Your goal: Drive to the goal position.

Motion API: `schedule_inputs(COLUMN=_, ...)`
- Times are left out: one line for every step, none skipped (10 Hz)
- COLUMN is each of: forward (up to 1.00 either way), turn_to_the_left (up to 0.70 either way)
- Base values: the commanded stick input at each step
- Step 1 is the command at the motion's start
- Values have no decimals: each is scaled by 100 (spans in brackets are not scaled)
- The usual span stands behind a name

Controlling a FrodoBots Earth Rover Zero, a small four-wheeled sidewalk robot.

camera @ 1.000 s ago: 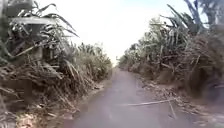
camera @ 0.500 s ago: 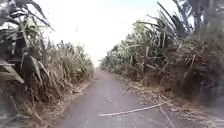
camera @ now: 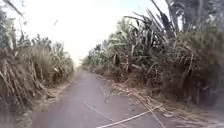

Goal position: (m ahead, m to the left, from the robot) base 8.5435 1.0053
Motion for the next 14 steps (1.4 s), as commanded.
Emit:
schedule_inputs(forward=70, turn_to_the_left=35)
schedule_inputs(forward=70, turn_to_the_left=35)
schedule_inputs(forward=70, turn_to_the_left=35)
schedule_inputs(forward=70, turn_to_the_left=35)
schedule_inputs(forward=70, turn_to_the_left=35)
schedule_inputs(forward=70, turn_to_the_left=35)
schedule_inputs(forward=70, turn_to_the_left=35)
schedule_inputs(forward=70, turn_to_the_left=35)
schedule_inputs(forward=70, turn_to_the_left=35)
schedule_inputs(forward=70, turn_to_the_left=35)
schedule_inputs(forward=70, turn_to_the_left=35)
schedule_inputs(forward=70, turn_to_the_left=35)
schedule_inputs(forward=70, turn_to_the_left=10)
schedule_inputs(forward=70, turn_to_the_left=-11)
